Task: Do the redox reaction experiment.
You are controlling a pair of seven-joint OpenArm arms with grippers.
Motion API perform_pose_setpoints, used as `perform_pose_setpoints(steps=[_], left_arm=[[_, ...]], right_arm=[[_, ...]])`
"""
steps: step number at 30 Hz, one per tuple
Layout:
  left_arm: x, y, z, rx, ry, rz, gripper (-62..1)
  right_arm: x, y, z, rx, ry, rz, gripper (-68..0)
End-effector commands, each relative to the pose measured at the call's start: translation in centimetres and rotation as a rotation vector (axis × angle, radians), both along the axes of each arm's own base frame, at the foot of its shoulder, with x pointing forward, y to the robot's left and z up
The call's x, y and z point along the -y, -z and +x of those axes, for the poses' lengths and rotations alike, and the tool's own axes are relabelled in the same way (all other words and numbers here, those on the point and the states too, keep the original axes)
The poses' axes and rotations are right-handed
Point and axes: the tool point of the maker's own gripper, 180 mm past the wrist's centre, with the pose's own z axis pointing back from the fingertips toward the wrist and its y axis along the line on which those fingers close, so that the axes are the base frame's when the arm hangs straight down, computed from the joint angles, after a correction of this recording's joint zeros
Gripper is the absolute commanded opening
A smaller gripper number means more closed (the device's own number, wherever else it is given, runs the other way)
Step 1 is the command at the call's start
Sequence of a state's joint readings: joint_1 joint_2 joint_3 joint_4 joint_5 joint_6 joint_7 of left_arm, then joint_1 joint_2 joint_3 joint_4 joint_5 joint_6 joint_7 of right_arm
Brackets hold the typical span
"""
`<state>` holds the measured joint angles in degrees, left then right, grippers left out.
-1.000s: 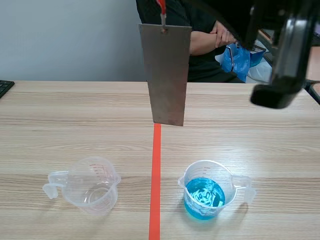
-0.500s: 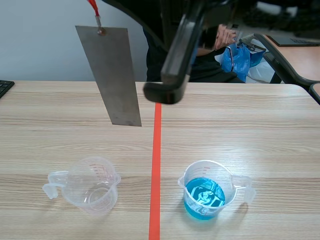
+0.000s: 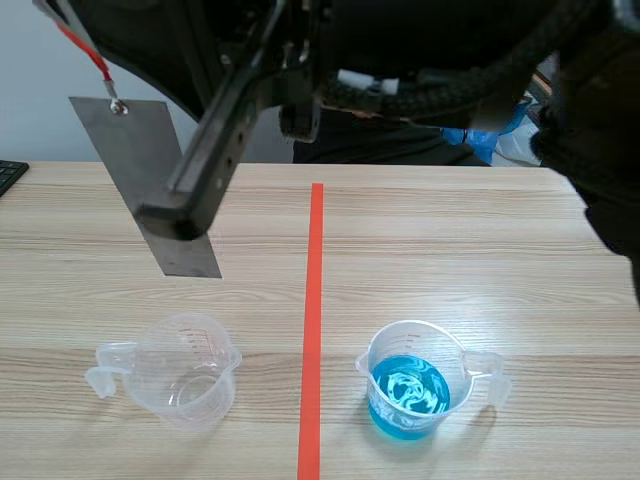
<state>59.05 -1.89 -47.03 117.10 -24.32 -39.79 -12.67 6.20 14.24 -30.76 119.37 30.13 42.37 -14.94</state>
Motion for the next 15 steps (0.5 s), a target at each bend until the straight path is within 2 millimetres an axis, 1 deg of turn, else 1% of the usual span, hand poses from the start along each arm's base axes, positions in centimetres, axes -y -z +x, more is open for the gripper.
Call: perform_pose_setpoints(steps=[1,5,10,15], left_arm=[[0.0,-0.7,0.1,0.031,-0.002,-0.012,-56.7],[0.0,-0.7,0.1,0.031,-0.002,-0.012,-56.7],[0.0,-0.7,0.1,0.032,-0.002,-0.012,-56.7],[0.0,-0.7,0.1,0.032,-0.002,-0.012,-56.7]], right_arm=[[-0.3,-0.8,0.1,0.009,-0.006,0.036,-66.0],[-1.3,-0.2,0.1,-0.004,-0.018,0.032,-66.0],[-2.1,0.6,0.5,-0.028,-0.007,0.031,-66.0],[-3.0,1.0,0.4,-0.046,-0.024,0.038,-66.0]])
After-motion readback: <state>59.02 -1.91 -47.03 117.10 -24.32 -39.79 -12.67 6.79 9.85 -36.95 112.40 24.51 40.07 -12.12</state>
